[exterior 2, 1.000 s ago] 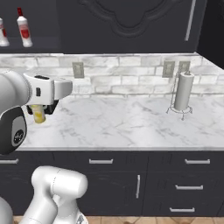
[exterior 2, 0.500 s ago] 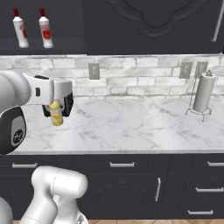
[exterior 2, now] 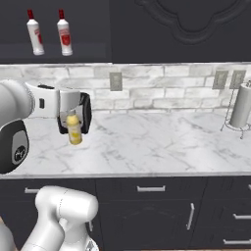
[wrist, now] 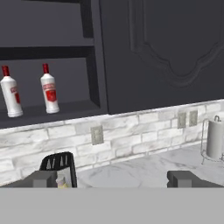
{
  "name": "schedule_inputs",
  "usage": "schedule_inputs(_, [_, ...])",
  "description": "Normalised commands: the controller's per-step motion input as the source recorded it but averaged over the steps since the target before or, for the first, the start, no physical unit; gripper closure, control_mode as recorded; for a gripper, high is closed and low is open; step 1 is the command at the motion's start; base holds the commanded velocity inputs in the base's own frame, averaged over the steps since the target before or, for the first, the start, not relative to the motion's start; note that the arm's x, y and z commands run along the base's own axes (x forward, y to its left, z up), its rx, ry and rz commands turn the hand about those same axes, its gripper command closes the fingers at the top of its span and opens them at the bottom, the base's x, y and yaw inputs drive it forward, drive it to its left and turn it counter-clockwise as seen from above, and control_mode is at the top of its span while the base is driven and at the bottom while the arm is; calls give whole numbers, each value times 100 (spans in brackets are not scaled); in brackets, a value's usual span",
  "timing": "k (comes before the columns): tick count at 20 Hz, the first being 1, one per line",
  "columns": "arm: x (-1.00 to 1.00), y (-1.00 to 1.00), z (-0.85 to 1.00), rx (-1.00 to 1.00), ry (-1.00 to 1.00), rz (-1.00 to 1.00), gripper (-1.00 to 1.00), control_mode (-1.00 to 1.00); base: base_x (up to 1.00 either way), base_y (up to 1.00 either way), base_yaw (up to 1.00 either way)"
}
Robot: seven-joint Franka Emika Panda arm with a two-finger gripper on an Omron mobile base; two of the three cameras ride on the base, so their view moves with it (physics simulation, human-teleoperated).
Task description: Sort all alcoholic drinks to one cabinet, and non-alcoholic drinks to the other.
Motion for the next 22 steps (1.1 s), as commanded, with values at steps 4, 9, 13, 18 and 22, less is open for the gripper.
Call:
schedule_inputs(4, [0, 0, 0, 0, 0, 0, -100, 100, 38, 42, -3])
schedule_inputs(9, [0, 0, 0, 0, 0, 0, -100, 100, 34, 40, -3])
schedule_inputs(13, [0, 0, 0, 0, 0, 0, -100, 100, 28, 34, -3])
schedule_inputs(18, [0, 0, 0, 0, 0, 0, -100, 100, 11, 21, -2])
schedule_inputs(22, [0, 0, 0, 0, 0, 0, -100, 100, 0, 3, 0])
